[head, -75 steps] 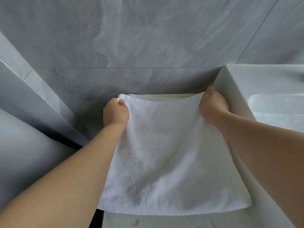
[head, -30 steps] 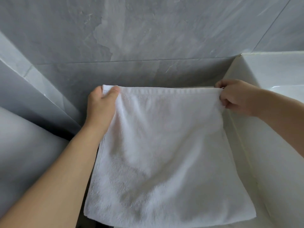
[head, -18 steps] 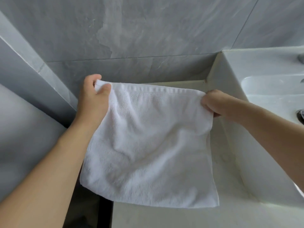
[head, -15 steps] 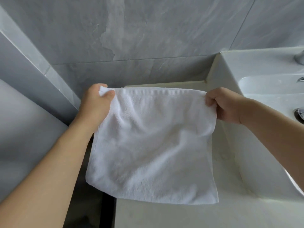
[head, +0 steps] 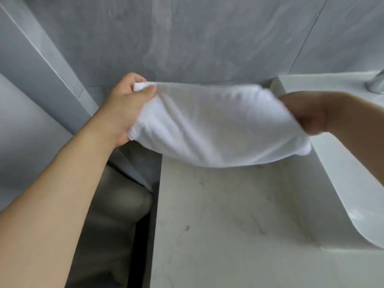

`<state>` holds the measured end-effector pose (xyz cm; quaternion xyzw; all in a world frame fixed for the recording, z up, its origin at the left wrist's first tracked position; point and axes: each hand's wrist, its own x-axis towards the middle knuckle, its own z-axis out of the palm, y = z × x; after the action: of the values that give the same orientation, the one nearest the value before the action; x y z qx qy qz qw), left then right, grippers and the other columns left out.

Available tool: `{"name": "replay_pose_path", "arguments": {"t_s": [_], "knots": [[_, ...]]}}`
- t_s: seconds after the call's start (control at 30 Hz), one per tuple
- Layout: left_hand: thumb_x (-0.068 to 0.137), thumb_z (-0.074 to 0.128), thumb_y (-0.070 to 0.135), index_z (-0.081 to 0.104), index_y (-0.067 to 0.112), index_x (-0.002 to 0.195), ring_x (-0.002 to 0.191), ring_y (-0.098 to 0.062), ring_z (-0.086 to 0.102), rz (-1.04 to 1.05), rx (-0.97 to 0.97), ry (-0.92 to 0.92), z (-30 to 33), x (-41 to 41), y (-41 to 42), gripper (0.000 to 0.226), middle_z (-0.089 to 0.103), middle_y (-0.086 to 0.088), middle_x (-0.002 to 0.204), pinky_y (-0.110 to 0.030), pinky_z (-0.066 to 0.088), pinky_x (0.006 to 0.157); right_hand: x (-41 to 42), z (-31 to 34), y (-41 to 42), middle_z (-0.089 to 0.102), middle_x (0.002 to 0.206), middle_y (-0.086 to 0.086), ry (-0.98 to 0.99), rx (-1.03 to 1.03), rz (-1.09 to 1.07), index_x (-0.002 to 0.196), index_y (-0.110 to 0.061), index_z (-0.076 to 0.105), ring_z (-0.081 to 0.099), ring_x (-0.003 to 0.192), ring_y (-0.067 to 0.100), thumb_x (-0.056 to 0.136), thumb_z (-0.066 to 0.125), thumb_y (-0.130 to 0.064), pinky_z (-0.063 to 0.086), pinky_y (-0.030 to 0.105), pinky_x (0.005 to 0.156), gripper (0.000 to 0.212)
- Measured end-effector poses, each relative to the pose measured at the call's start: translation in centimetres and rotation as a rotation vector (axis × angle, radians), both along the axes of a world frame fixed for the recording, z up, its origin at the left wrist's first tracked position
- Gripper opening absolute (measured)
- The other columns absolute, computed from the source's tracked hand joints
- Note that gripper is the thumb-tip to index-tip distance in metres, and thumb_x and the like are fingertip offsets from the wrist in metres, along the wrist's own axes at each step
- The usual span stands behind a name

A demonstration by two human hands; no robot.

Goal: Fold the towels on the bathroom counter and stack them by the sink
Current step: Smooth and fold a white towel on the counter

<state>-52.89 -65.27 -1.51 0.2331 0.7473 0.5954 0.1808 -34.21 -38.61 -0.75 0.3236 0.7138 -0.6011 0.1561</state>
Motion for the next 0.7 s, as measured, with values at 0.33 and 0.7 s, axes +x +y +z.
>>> {"name": "replay_pose_path", "arguments": {"t_s": [0.33,0.7], "knots": [[0.097,0.054,0.015,0.049,0.016,0.106,0.076,-0.017,0.052,0.164,-0.211,0.004,-4.1,-1.6,2.4,0.01,0.057,-0.003,0.09,-0.027,0.042,0.064,-0.5,-4.7,1.8,0.055,0.09,0.012,0.023,0.755,-0.485,0.092,-0.01,0.063,0.053,0.066,0.024,0.092,0.047,-0.006,0.04,0.026,0.05,0.016],[0.097,0.055,0.015,0.055,0.027,0.088,0.065,-0.006,0.054,-0.087,-0.144,-0.056,-4.5,4.5,0.5,0.015,0.059,0.007,0.076,-0.022,0.045,0.056,2.3,-4.4,-4.4,0.065,0.095,0.015,0.17,0.081,-0.427,0.11,-0.011,0.061,0.068,0.075,0.025,0.097,0.045,-0.012,0.058,0.035,0.062,0.02]]}}
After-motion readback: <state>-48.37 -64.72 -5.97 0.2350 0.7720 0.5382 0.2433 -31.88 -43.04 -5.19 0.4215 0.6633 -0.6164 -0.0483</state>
